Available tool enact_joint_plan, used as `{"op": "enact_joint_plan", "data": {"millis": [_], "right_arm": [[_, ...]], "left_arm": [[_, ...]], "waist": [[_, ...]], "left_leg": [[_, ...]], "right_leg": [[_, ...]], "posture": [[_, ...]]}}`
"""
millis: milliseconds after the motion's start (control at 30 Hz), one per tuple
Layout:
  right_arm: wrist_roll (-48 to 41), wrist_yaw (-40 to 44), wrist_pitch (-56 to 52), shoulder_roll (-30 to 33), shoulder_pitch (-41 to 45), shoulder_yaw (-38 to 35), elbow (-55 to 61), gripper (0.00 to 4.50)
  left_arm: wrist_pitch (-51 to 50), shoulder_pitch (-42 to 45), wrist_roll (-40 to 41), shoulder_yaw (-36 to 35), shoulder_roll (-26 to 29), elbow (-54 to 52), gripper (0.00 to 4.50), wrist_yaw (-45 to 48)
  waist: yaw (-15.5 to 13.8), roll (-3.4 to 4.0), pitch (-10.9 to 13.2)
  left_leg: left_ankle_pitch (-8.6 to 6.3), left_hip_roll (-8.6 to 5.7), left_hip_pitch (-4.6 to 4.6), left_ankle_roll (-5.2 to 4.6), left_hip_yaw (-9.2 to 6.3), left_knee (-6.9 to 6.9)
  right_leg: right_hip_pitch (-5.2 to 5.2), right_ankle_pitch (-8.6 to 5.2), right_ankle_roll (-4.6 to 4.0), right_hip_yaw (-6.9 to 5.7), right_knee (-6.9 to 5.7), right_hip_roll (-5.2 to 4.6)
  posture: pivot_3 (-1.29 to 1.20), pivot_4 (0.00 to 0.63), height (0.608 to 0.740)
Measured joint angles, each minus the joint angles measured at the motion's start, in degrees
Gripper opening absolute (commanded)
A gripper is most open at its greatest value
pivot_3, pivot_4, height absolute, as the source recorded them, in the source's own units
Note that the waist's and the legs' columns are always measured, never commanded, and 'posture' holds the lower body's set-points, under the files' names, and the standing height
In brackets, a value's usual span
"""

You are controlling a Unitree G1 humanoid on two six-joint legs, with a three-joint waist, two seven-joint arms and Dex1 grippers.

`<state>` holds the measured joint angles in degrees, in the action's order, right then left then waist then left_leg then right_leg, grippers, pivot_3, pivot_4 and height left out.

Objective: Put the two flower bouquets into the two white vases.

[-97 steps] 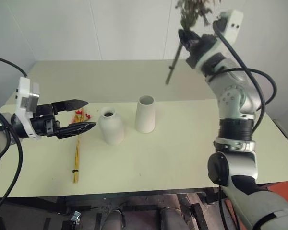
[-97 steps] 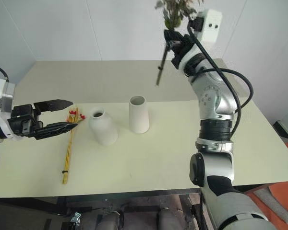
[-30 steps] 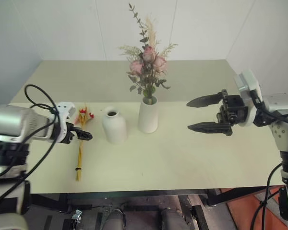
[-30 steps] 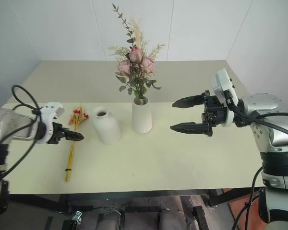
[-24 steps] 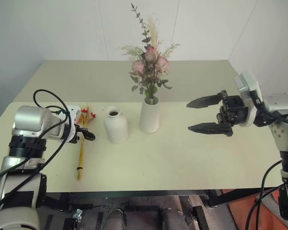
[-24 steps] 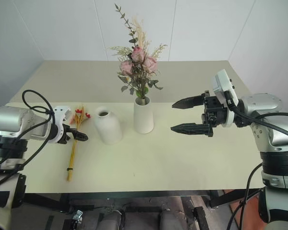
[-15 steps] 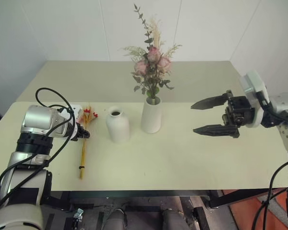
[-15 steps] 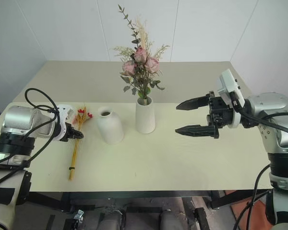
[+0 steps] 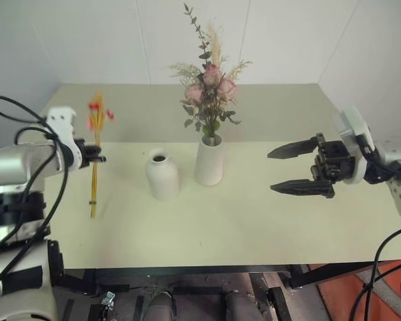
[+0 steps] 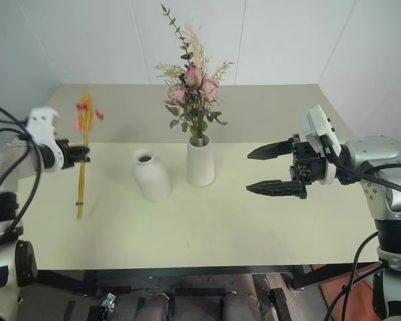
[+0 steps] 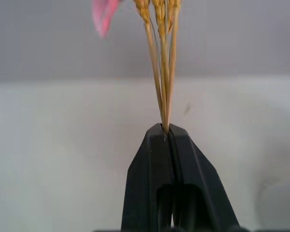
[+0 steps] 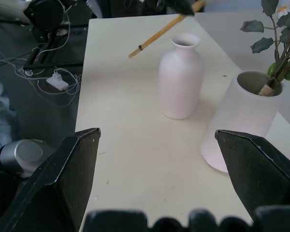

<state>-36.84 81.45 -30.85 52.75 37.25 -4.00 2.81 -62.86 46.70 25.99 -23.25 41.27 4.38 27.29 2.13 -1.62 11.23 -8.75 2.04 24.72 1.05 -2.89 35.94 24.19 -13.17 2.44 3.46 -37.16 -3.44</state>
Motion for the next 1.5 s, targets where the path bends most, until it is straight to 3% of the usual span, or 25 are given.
{"op": "enact_joint_plan", "data": {"millis": [100,233,367,567,800,1200,1500], "right_arm": [[-0.02,-0.40,0.04,-0.42,-0.11,-0.03,0.06,4.50],[0.01,-0.65,0.20,-0.46,-0.68,-0.16,0.03,4.50],[0.00,-1.68,0.28,-0.68,-2.23,-0.61,0.16,4.50],[-0.12,-2.65,0.28,-0.92,-2.87,-1.22,1.80,4.50],[-0.53,-4.27,0.14,-1.02,-5.08,-1.84,4.02,4.50],[-2.28,-6.21,-0.95,-0.97,-7.65,-3.92,6.80,4.50],[-2.66,-6.82,-0.95,-0.98,-8.69,-3.96,6.86,4.50]], "left_arm": [[5.93,-2.55,7.13,-4.68,-0.71,-5.03,0.01,8.40],[9.23,-4.18,15.14,-5.76,0.32,-4.98,0.01,20.81],[12.57,3.55,19.23,-5.83,2.43,2.88,0.01,28.91],[19.34,12.01,18.55,-0.69,1.06,13.07,0.01,35.86],[26.59,15.83,14.31,5.74,-3.71,25.32,0.01,41.33],[28.30,24.42,11.31,8.61,-2.72,35.00,0.01,47.71],[30.57,25.25,9.75,8.76,-4.21,37.85,0.01,49.29]], "waist": [[0.03,0.00,0.00],[0.06,-0.01,0.00],[-0.07,-0.03,-0.01],[-0.04,-0.03,-0.01],[0.03,-0.03,-0.01],[0.35,-0.03,-0.01],[0.23,-0.03,-0.01]], "left_leg": [[0.00,0.00,-0.08,0.00,0.05,0.01],[0.01,0.01,-0.05,0.00,0.04,0.01],[0.01,-0.01,-0.05,0.00,0.05,0.05],[0.01,-0.01,-0.06,0.00,0.06,0.05],[0.01,-0.01,0.01,-0.01,0.05,0.05],[0.01,0.00,-0.01,-0.01,0.05,0.05],[0.01,-0.01,0.00,-0.01,0.05,0.07]], "right_leg": [[-0.06,0.01,0.04,0.02,0.02,0.00],[-0.03,-0.06,0.16,0.03,0.02,0.03],[-0.07,-0.18,0.39,0.02,0.03,0.02],[-0.08,-0.17,0.42,0.06,0.04,0.02],[-0.01,-0.15,0.40,0.07,0.03,0.04],[-0.02,-0.19,0.47,0.08,0.02,0.05],[-0.03,-0.19,0.48,0.08,0.01,0.05]], "posture": [[0.00,0.150,0.740],[0.00,0.150,0.740],[0.00,0.150,0.740],[0.00,0.150,0.740],[0.00,0.150,0.740],[0.00,0.150,0.740],[0.00,0.150,0.740]]}}
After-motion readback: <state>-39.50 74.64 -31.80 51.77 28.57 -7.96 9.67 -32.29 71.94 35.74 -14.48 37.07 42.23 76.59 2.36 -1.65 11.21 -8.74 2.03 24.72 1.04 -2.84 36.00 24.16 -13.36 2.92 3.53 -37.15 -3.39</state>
